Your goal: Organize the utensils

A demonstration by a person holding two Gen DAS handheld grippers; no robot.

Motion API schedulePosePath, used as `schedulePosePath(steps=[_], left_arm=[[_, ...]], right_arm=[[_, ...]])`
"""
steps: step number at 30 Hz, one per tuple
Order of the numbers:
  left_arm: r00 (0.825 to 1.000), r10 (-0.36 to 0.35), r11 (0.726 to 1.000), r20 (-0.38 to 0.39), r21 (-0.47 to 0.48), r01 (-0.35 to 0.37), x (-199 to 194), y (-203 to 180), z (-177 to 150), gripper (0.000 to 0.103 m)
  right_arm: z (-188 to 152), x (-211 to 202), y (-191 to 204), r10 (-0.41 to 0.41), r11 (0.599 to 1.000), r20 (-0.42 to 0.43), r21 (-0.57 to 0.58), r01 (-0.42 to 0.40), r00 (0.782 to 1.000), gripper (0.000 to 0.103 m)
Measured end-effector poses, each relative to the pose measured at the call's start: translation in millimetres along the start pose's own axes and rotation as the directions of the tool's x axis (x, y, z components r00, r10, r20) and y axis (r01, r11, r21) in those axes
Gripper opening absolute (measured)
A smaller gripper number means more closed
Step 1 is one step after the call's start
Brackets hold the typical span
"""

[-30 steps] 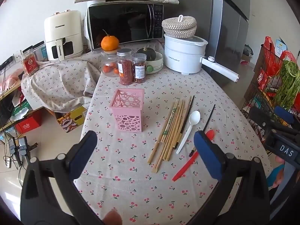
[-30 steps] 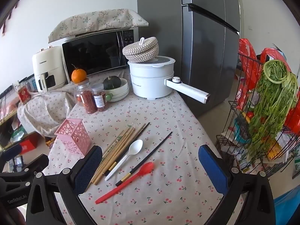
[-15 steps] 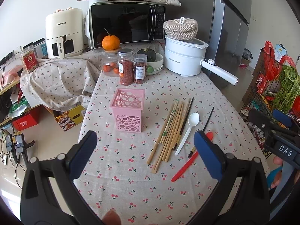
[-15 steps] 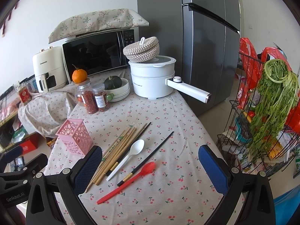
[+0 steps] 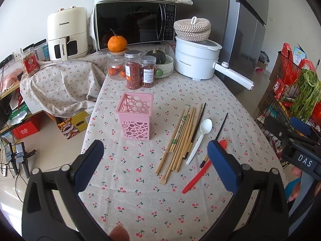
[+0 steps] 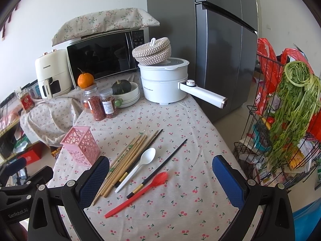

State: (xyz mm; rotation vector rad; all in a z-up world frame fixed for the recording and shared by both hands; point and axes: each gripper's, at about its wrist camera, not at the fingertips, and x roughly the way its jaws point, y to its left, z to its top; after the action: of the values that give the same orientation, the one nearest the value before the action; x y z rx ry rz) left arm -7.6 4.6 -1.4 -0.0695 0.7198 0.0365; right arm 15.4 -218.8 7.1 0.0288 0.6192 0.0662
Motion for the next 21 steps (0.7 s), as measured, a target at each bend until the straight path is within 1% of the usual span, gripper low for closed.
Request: schedulePosePath(steps=[21], left_arm=[[1.000,0.000,1.000,0.000,0.001,0.000,-0.6,0.5,-0.3,0.102]], right_arm=[[-1.3,-0.1,1.3,0.000,1.000,0.000,0.001,0.000,1.000,0.103]])
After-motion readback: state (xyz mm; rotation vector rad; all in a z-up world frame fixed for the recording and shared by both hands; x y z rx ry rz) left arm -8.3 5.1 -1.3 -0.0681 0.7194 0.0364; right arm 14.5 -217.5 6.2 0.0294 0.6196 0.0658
